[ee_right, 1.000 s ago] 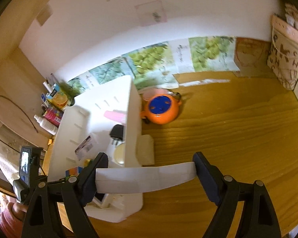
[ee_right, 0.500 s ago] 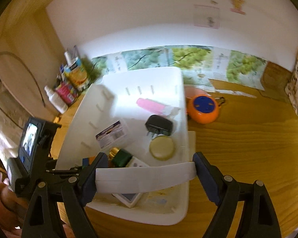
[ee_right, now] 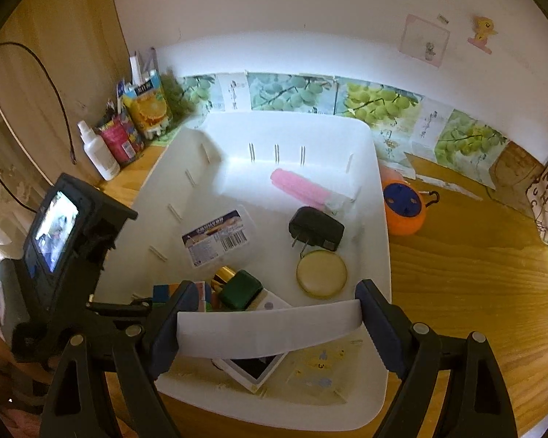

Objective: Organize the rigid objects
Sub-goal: 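Carry the white plastic toy into the tray and open the right tool, then withdraw the right tool from the tray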

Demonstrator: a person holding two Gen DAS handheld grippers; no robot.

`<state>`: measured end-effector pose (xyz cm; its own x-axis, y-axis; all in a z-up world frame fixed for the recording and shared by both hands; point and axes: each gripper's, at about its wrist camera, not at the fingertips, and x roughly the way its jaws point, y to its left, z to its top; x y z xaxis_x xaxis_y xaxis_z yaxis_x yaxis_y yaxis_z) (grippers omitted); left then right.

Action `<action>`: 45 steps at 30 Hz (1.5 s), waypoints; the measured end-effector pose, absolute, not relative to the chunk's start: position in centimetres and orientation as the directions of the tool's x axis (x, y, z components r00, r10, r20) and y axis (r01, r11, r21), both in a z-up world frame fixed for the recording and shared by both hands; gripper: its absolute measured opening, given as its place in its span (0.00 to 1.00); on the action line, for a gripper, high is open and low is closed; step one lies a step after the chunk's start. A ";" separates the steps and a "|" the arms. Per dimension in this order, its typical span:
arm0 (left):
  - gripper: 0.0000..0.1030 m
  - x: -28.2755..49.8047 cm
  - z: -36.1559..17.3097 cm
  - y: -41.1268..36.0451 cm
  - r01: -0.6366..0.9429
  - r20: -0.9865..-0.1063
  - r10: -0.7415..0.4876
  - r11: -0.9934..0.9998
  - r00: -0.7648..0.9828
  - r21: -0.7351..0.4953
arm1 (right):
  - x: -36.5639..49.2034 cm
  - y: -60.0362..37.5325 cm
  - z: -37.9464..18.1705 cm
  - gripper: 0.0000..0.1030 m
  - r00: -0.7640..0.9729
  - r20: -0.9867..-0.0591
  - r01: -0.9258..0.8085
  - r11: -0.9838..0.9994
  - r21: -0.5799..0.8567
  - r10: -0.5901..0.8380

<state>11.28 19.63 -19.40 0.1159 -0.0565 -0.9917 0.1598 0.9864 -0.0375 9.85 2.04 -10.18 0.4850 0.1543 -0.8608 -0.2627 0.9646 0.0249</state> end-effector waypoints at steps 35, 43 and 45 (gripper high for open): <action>0.31 12.9 -19.5 18.5 0.039 -0.991 0.056 0.997 0.119 0.061 | 12.4 -10.8 -10.3 0.88 0.505 -0.859 -0.276 0.959 -0.067 0.085; 0.31 13.8 -19.6 18.8 -0.009 -0.991 0.063 0.998 0.114 0.062 | 14.4 -12.6 -11.8 0.88 0.498 -0.849 -0.440 0.895 -0.074 0.175; 0.31 14.0 -19.6 19.0 -0.021 -0.992 0.050 0.999 0.120 0.047 | 14.9 -12.6 -12.2 0.88 0.501 -0.840 -0.504 0.859 -0.089 0.207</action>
<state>13.96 19.03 -19.61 0.1202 0.0496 -0.9915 -0.0211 0.9987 0.0474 14.87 -12.58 -12.24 0.5011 0.2071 -0.8403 -0.5042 0.8590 -0.0889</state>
